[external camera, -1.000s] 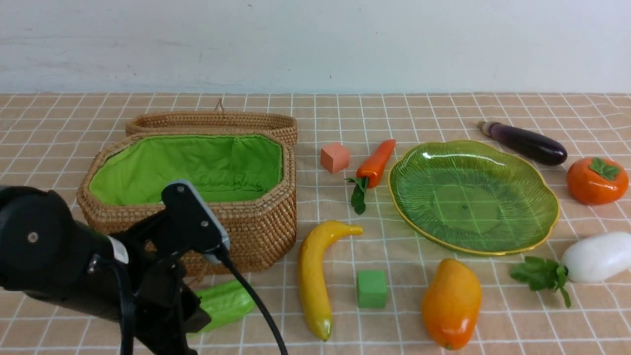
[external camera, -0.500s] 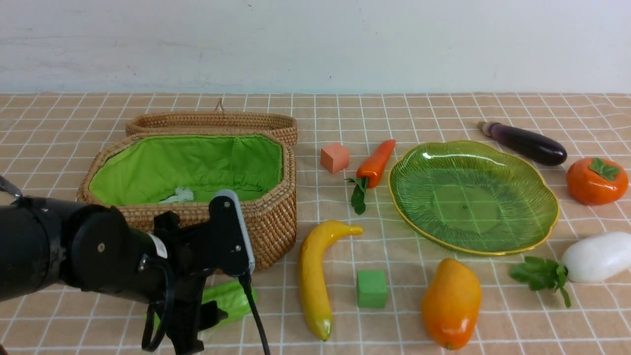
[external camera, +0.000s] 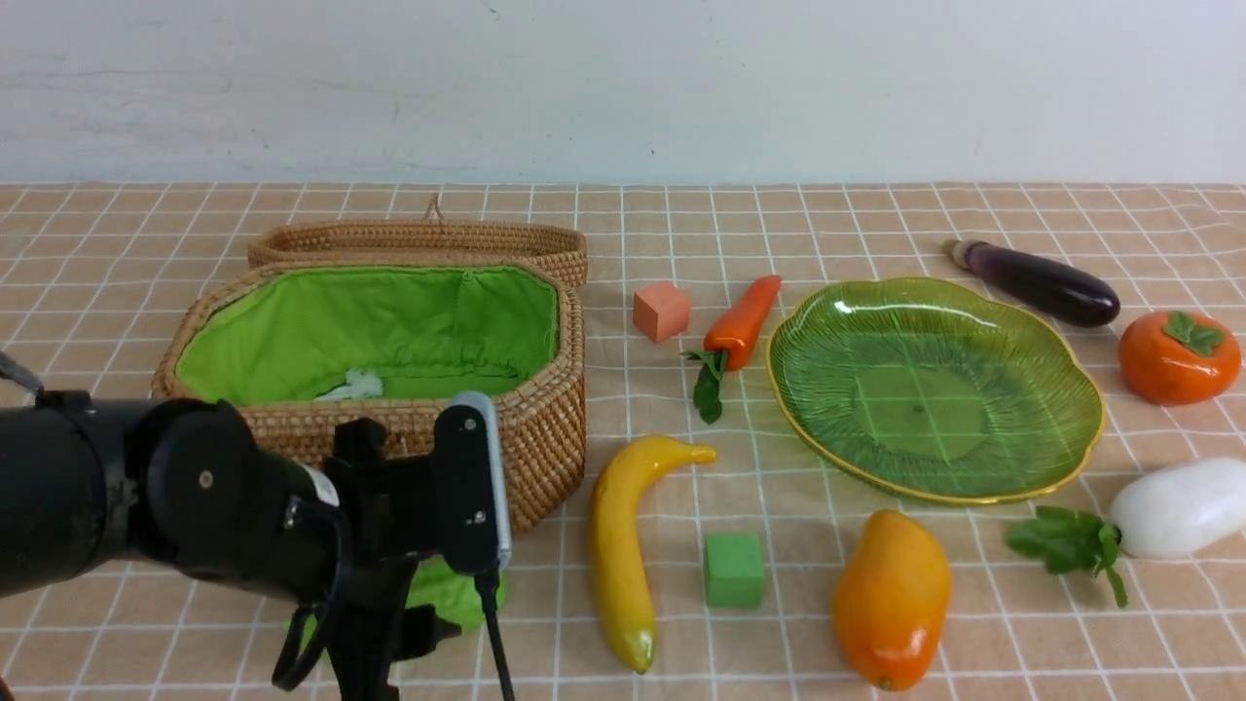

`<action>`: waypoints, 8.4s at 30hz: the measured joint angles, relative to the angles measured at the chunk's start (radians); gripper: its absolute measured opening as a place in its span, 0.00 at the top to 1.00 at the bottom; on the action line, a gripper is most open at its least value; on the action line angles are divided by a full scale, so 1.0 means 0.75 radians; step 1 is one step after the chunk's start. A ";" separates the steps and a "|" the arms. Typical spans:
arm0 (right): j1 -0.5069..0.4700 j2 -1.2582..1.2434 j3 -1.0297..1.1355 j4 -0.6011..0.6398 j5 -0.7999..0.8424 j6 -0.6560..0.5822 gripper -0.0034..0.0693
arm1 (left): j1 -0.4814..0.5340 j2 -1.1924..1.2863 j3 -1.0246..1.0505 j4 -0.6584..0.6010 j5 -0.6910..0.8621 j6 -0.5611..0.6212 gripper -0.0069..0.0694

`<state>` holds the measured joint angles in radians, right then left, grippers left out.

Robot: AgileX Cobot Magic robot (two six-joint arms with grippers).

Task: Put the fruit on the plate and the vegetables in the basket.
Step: Take a chayote with your left arm and place it on the basket on the left, then use the left arm to grab a banana and put it into the right plate, then use the right arm to grab a mango and put it into the right plate

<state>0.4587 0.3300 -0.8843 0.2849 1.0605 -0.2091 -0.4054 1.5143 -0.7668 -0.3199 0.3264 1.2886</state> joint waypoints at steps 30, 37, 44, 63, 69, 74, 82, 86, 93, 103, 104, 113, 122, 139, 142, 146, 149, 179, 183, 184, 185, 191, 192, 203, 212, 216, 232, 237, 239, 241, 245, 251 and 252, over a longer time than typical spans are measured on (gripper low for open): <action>0.000 0.000 -0.001 0.033 0.035 0.002 0.84 | 0.000 0.100 -0.044 -0.041 0.210 0.071 0.41; 0.000 0.000 -0.001 0.033 0.039 0.002 0.83 | 0.000 0.106 -0.038 -0.086 0.207 0.043 0.29; 0.000 0.000 -0.001 0.033 0.039 0.002 0.83 | 0.000 0.191 -0.015 -0.116 0.285 0.009 0.10; 0.000 0.000 -0.001 0.049 -0.186 0.002 0.83 | -0.002 -0.432 -0.363 -0.058 0.320 -0.494 0.35; 0.000 0.000 -0.001 0.099 -0.320 0.002 0.83 | 0.000 -0.123 -0.658 0.314 0.218 -0.637 0.35; 0.000 0.000 -0.001 0.152 -0.304 0.002 0.83 | 0.000 0.143 -0.724 0.590 0.189 -0.776 0.35; 0.000 0.000 -0.001 0.184 -0.256 0.002 0.83 | 0.000 0.210 -0.732 0.846 0.152 -1.041 0.07; 0.000 0.000 -0.001 0.188 -0.250 0.005 0.83 | 0.000 0.152 -0.732 0.859 0.204 -1.185 0.05; 0.000 0.000 -0.166 -0.041 0.063 0.295 0.83 | -0.174 -0.026 -0.734 0.536 0.623 -1.847 0.44; 0.000 -0.002 -0.211 -0.171 0.276 0.399 0.82 | -0.648 0.158 -0.743 0.493 0.771 -2.218 0.91; 0.000 -0.002 -0.211 -0.163 0.276 0.390 0.82 | -0.651 0.186 -0.745 0.506 0.769 -2.232 0.90; 0.000 -0.003 -0.203 -0.082 0.276 0.292 0.81 | -0.637 0.495 -0.783 0.841 0.693 -2.694 0.37; 0.000 -0.003 -0.203 -0.076 0.276 0.279 0.81 | -0.634 0.639 -0.785 1.230 0.572 -3.103 0.31; 0.000 -0.003 -0.203 -0.032 0.276 0.271 0.80 | -0.636 0.701 -0.790 1.222 0.610 -3.162 0.51; 0.000 -0.003 -0.203 -0.018 0.276 0.233 0.79 | -0.636 0.703 -0.794 1.213 0.616 -3.147 0.51; 0.000 -0.003 -0.203 -0.007 0.276 0.212 0.79 | -0.636 0.703 -0.796 1.206 0.623 -3.144 0.51; 0.000 -0.003 -0.203 -0.007 0.276 0.212 0.79 | -0.636 0.702 -0.808 1.211 0.660 -3.131 0.51; 0.000 -0.003 -0.203 -0.221 0.276 0.369 0.77 | -0.636 1.393 -2.367 0.878 0.576 -2.263 0.51; 0.000 -0.003 -0.203 -0.219 0.276 0.369 0.77 | -0.620 1.483 -2.406 0.886 0.506 -2.246 0.51; 0.000 -0.003 -0.203 -0.220 0.276 0.369 0.77 | -0.615 1.492 -2.407 0.889 0.505 -2.241 0.50; 0.000 -0.003 -0.203 -0.224 0.276 0.369 0.77 | -0.609 1.497 -2.407 0.890 0.505 -2.241 0.48; 0.000 -0.003 -0.203 -0.294 0.276 0.378 0.77 | -0.598 1.489 -2.409 0.899 0.501 -2.241 0.30; 0.000 -0.003 -0.203 -0.306 0.276 0.378 0.77 | -0.599 1.485 -2.409 0.897 0.503 -2.241 0.28; 0.000 -0.003 -0.203 -0.333 0.277 0.383 0.77 | -0.594 1.321 -2.410 0.867 0.760 -2.255 0.37; 0.000 0.084 -0.203 -0.328 0.276 0.413 0.77 | -0.383 1.288 -2.421 0.634 1.012 -2.050 0.71; 0.000 0.143 -0.203 -0.276 0.274 0.417 0.76 | -0.290 1.337 -2.421 0.573 0.921 -1.990 0.58; 0.000 0.158 -0.201 -0.187 0.274 0.417 0.76 | -0.283 1.375 -2.418 0.557 0.934 -1.931 0.52; 0.000 0.167 -0.201 -0.195 0.274 0.429 0.76 | -0.282 1.372 -2.418 0.537 1.083 -1.928 0.60; 0.000 0.196 -0.201 -0.225 0.274 0.460 0.76 | -0.281 1.354 -2.418 0.532 1.174 -1.919 0.64; 0.000 0.291 -0.201 -0.283 0.273 0.487 0.76 | -0.281 1.304 -2.412 0.525 1.210 -1.883 0.73; 0.000 0.483 -0.198 -0.330 0.236 0.491 0.76 | -0.281 1.143 -2.388 0.506 1.210 -1.862 0.89; 0.000 0.676 -0.196 -0.348 0.141 0.495 0.76 | -0.281 0.795 -2.103 0.461 1.210 -1.850 0.93; 0.000 0.701 -0.196 -0.351 0.128 0.507 0.76 | -0.281 0.747 -2.045 0.462 1.210 -1.852 0.93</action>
<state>0.4587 0.8558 -1.0313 0.0219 1.1567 0.1713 -0.6159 2.0745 -2.3010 0.0269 1.2341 -0.1005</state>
